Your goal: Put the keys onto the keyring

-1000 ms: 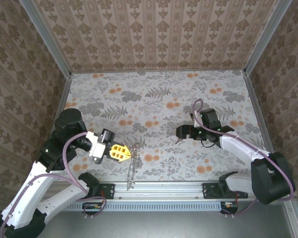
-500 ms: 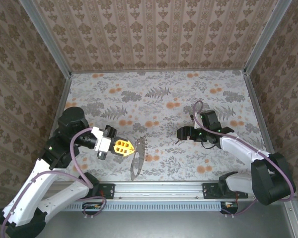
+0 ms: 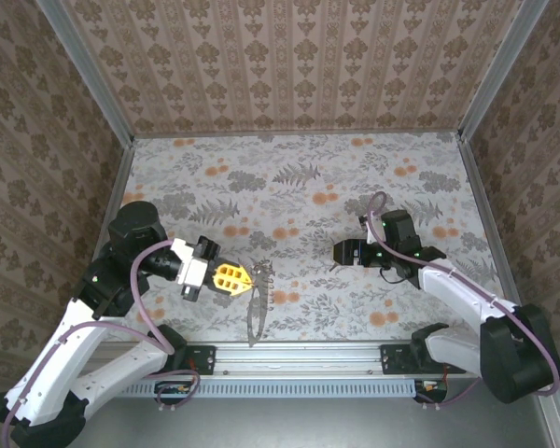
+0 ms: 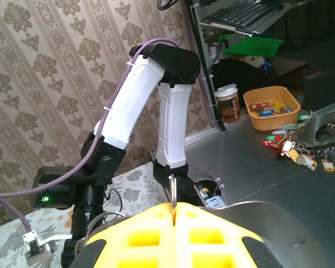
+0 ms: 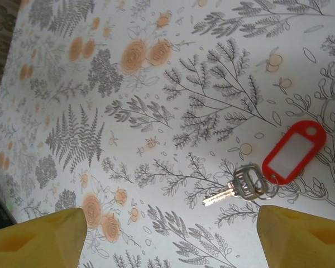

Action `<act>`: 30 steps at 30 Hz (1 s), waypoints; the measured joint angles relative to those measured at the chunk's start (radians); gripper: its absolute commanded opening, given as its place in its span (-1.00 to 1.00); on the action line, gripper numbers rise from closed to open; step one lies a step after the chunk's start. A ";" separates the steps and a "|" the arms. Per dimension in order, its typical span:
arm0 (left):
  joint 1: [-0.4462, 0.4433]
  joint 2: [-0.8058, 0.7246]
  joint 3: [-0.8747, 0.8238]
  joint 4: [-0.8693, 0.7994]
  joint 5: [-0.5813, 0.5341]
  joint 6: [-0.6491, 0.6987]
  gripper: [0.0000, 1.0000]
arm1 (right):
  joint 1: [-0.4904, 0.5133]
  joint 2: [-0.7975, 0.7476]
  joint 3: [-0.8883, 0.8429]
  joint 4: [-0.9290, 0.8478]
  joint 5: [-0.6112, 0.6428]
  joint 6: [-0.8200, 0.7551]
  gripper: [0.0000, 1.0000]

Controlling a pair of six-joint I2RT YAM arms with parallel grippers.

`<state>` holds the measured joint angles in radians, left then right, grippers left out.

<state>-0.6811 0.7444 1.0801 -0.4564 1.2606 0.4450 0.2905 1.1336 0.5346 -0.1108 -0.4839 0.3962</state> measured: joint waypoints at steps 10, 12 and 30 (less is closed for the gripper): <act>0.019 -0.006 0.024 -0.050 0.183 0.045 -1.00 | 0.000 -0.002 -0.002 0.038 -0.018 0.000 0.61; 0.036 -0.012 0.042 -0.053 0.212 0.049 -1.00 | 0.000 0.007 -0.001 0.048 -0.025 -0.002 0.62; 0.071 0.014 0.122 -0.055 0.267 0.058 -1.00 | 0.015 0.188 0.081 0.082 -0.072 -0.029 0.62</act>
<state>-0.6106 0.7582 1.2022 -0.5114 1.5280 0.5030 0.3058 1.3220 0.6155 -0.0284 -0.5556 0.3668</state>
